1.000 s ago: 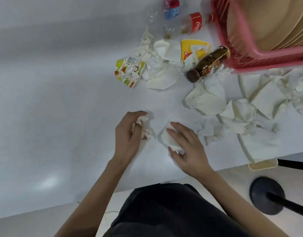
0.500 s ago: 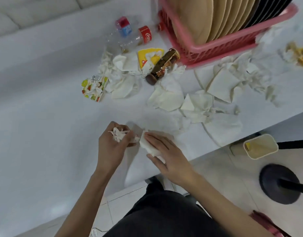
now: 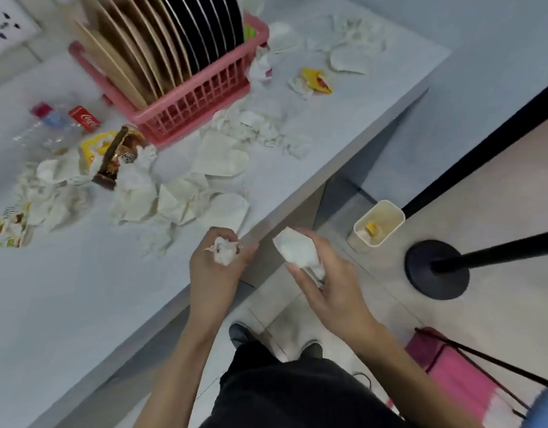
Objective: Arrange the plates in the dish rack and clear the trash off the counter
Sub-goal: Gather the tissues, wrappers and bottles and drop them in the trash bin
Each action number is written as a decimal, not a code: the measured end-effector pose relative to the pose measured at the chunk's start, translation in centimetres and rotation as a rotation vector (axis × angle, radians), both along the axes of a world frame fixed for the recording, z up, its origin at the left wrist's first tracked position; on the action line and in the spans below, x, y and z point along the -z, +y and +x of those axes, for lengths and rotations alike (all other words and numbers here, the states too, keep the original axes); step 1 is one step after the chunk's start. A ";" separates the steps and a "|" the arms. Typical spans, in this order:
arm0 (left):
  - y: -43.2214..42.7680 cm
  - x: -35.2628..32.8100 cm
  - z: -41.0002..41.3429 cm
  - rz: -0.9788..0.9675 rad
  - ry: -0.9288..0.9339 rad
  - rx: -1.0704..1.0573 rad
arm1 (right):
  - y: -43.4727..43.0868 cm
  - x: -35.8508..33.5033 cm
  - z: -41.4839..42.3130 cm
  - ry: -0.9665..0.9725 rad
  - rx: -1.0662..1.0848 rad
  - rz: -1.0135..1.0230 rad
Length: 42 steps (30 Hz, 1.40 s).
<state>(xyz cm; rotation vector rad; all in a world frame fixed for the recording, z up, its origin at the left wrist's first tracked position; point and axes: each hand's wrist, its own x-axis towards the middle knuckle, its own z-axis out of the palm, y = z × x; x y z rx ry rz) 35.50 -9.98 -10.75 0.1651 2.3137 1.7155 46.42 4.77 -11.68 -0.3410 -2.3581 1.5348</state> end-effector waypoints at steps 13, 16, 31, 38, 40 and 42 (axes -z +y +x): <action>16.1 5.0 1.0 -0.070 -0.134 0.443 | 12.4 4.5 4.1 -0.138 0.475 -0.038; 19.4 6.6 -0.5 -0.065 -0.149 0.553 | 14.8 5.6 4.0 -0.200 0.542 -0.068; 33.9 12.8 -4.6 -0.270 -0.357 0.789 | 23.9 9.2 3.0 -0.429 0.663 -0.247; 39.0 15.8 -2.6 -0.349 -0.336 0.693 | 29.6 11.7 4.8 -0.456 0.669 -0.252; 40.7 17.9 -2.3 -0.331 -0.322 0.672 | 32.1 13.8 5.2 -0.466 0.638 -0.262; 42.6 20.8 -2.2 -0.343 -0.339 0.680 | 34.8 16.9 5.5 -0.451 0.656 -0.272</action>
